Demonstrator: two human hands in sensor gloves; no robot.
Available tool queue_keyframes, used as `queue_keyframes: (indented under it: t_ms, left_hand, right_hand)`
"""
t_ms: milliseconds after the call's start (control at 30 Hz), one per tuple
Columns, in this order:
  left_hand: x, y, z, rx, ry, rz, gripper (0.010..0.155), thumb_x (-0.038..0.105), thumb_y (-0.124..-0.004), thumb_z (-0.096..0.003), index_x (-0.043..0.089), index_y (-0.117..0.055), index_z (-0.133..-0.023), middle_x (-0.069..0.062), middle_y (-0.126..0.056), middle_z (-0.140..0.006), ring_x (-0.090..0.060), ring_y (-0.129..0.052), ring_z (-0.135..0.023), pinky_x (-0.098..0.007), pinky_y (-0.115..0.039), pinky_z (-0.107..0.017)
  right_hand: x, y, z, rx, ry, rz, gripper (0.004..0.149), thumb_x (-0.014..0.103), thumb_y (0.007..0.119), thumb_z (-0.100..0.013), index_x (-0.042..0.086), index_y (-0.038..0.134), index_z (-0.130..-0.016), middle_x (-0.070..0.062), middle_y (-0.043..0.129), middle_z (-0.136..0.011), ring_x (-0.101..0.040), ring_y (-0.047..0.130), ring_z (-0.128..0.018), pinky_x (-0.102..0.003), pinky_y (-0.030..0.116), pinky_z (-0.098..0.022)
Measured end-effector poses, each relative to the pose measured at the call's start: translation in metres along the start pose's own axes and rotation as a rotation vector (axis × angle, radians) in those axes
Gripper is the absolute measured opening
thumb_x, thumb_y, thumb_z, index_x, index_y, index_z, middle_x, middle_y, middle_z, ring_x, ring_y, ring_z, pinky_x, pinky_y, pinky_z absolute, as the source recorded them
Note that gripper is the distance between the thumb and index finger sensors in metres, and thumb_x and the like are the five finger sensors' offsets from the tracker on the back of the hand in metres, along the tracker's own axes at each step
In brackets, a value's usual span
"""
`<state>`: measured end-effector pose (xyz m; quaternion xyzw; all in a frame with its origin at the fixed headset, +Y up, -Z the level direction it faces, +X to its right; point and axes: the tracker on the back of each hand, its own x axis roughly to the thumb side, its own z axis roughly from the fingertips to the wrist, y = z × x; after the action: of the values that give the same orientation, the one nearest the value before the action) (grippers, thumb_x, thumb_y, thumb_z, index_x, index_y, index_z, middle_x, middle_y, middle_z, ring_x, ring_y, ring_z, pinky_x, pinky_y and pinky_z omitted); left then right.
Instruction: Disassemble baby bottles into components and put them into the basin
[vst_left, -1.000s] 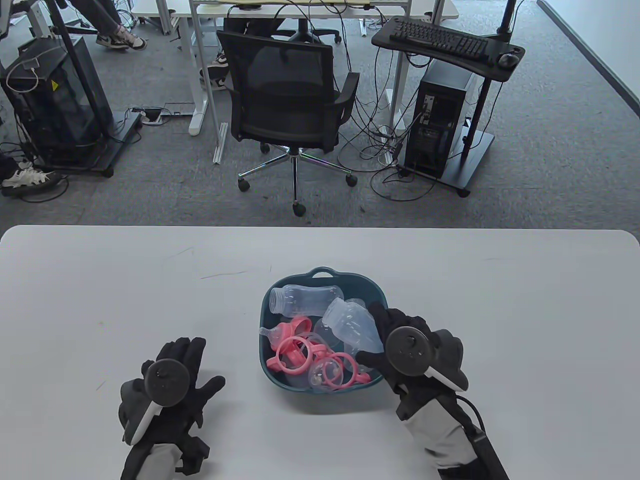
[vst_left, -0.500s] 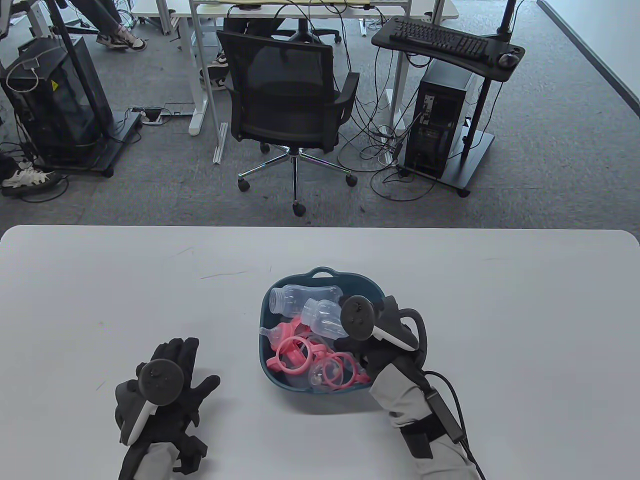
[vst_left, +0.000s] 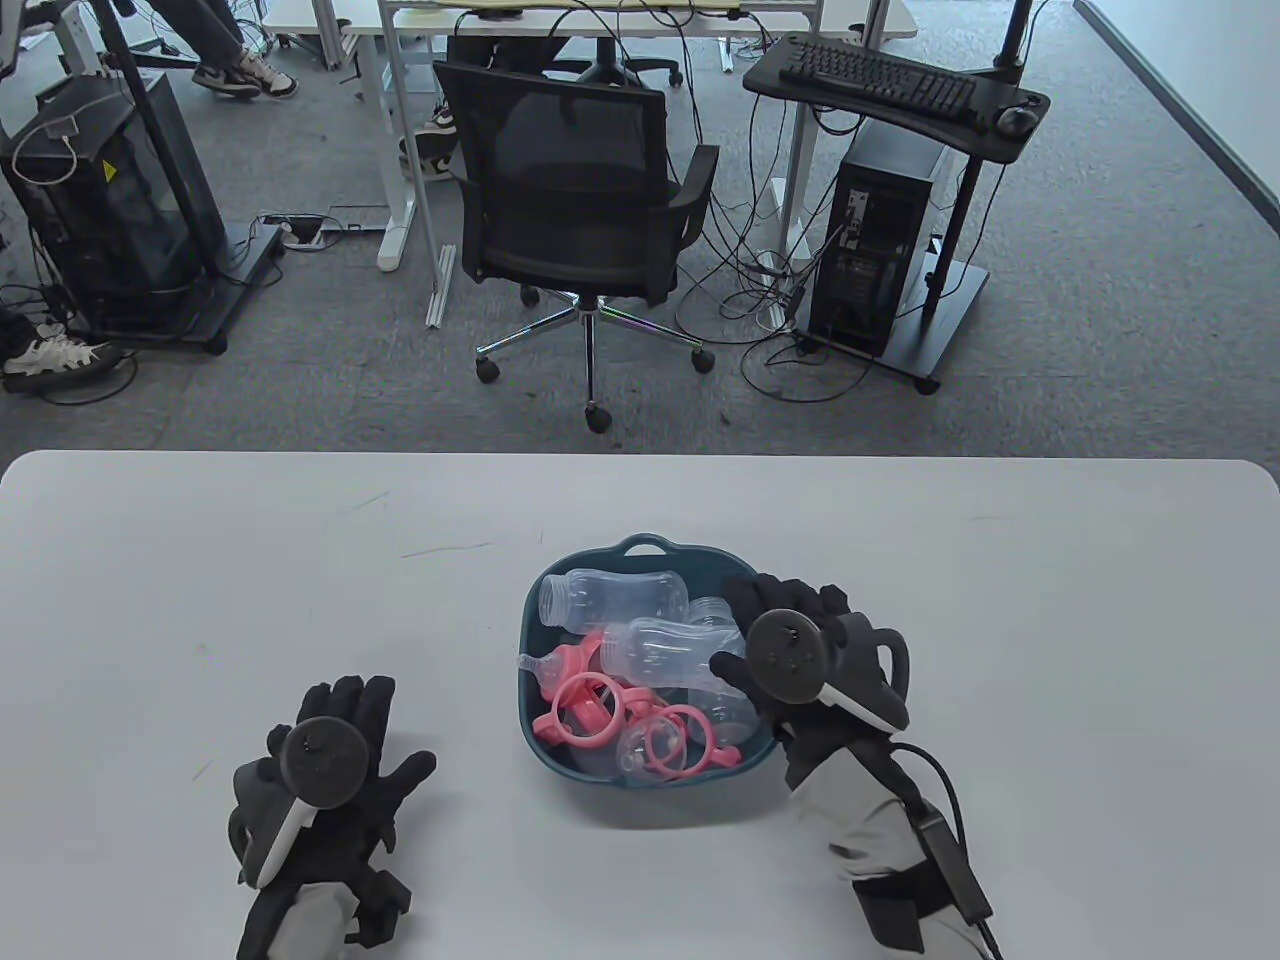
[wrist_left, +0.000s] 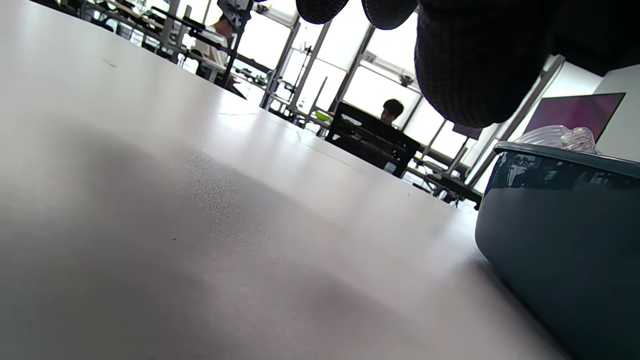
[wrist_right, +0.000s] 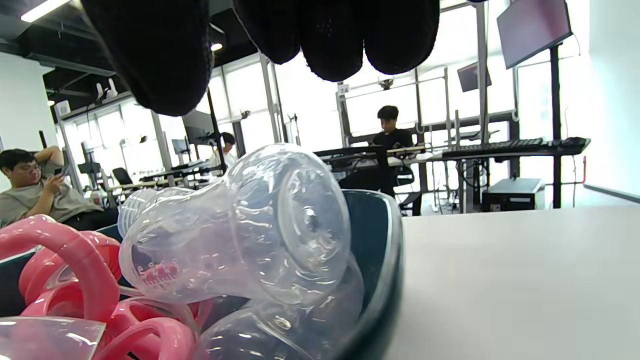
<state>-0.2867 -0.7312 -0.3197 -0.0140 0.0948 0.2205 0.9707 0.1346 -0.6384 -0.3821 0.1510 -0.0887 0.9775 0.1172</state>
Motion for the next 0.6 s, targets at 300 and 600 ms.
queue_keyframes:
  t_ms: [300,600]
  left_hand:
    - [-0.002,0.0,0.0,0.005,0.013,0.001,0.083,0.057,-0.083,-0.0417,0.047,-0.034,-0.108,0.014,-0.022,-0.118,-0.022,-0.014,-0.12,-0.055,-0.009,-0.081]
    - [-0.003,-0.001,-0.002,0.015,-0.002,0.013,0.082,0.057,-0.083,-0.042,0.048,-0.034,-0.107,0.015,-0.022,-0.118,-0.019,-0.012,-0.12,-0.055,-0.009,-0.081]
  right_hand:
    - [-0.051,0.001,0.055,-0.077,0.097,-0.039,0.068,0.042,0.079,-0.053,0.017,0.053,-0.111,-0.014,0.061,-0.112,-0.046,0.057,-0.101,-0.07,0.041,-0.07]
    - [-0.083,0.022,0.091,-0.079,0.182,-0.063,0.066,0.04,0.077,-0.055,0.019,0.049,-0.111,-0.013,0.054,-0.116,-0.044,0.047,-0.106,-0.069,0.038,-0.071]
